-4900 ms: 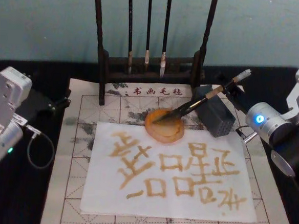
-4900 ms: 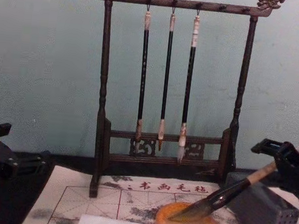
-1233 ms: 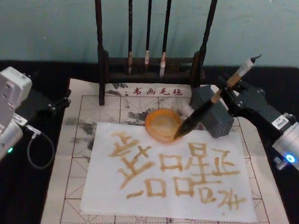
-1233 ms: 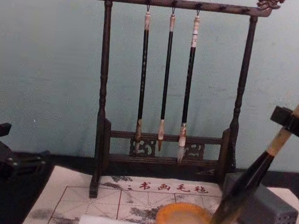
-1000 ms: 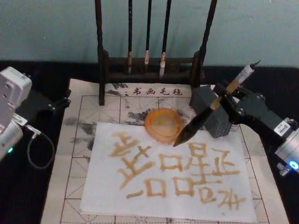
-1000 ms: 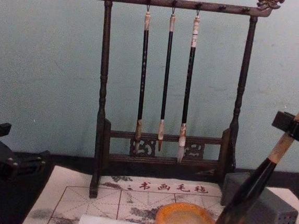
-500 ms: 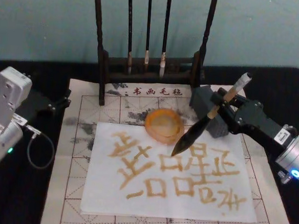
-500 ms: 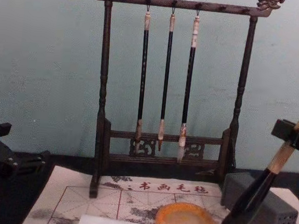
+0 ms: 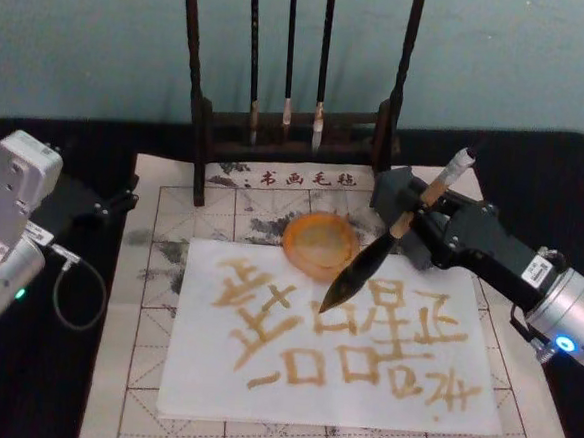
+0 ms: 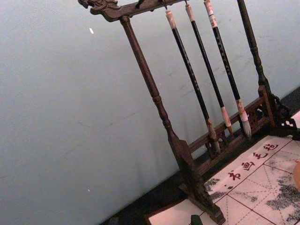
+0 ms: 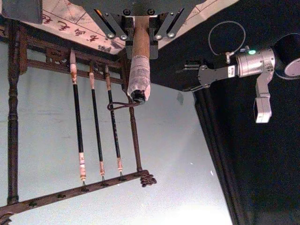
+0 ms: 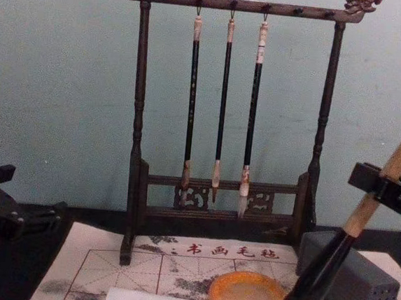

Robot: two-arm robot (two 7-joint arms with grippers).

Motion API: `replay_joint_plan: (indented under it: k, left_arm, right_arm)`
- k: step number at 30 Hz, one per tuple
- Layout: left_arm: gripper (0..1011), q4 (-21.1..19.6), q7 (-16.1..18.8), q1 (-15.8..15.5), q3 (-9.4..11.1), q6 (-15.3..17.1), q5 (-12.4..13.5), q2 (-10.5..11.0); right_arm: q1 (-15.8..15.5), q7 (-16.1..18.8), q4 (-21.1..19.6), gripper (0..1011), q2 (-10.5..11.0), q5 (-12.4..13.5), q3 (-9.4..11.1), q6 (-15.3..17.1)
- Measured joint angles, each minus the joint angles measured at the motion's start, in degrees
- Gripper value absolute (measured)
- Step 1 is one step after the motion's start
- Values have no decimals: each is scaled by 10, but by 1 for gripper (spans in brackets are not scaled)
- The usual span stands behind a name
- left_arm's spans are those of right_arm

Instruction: Pick up the brush from the inkstone, write on the paper, then place the brush back to its original position.

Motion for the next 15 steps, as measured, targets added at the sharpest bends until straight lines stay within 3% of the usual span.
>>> replay_joint_plan:
  k: [15]
  left_arm:
    - [1001,0,0,0,0,0,0,0]
  right_arm:
    - [12,12,11,184,-14,-10,-14,-4]
